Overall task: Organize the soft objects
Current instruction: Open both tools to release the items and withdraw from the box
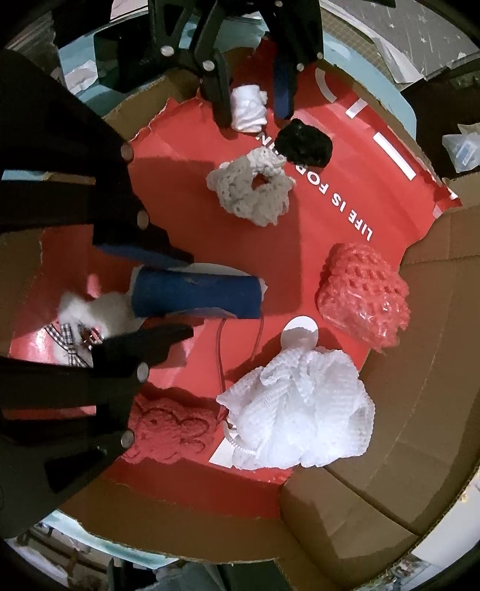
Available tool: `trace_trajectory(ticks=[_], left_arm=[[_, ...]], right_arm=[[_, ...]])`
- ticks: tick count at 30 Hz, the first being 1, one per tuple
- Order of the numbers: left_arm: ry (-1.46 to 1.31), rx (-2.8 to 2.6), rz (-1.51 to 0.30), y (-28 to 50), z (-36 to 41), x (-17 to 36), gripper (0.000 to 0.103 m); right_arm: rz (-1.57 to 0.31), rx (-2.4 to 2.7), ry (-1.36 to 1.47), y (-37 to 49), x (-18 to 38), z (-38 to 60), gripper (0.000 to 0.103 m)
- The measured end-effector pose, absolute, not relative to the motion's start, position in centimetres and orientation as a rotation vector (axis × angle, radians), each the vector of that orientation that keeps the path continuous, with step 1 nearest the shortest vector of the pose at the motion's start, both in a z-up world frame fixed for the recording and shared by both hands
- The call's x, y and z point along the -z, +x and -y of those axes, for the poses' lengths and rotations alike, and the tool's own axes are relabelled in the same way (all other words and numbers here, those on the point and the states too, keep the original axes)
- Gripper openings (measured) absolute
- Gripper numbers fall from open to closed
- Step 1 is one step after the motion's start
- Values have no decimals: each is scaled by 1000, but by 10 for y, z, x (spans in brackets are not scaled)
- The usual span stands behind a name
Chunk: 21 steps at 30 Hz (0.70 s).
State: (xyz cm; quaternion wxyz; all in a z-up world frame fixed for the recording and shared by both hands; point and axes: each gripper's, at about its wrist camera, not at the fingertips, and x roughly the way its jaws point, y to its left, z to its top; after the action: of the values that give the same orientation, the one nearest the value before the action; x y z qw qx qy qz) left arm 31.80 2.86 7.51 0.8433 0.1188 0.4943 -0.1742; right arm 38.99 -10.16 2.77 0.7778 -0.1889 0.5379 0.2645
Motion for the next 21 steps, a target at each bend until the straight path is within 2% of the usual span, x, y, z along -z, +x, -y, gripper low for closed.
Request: trace_trajectory(ticks=[2,13,15,21], left_arm=[[237,368,-1024,311,-30,-83,58],[153,347,-794,234,-30,-153,90],[130,350,-754,215,-28,-164,95],[66,355,-639,159,-28,-189,102]], right_arm=[[-1140,-556,-408,387,-32,104,69],[-948,-501,-294,321,-112,136,69],[-908,-485,-270,301,-129,142,75],[-767,-484,-208,230,-163,150,79]])
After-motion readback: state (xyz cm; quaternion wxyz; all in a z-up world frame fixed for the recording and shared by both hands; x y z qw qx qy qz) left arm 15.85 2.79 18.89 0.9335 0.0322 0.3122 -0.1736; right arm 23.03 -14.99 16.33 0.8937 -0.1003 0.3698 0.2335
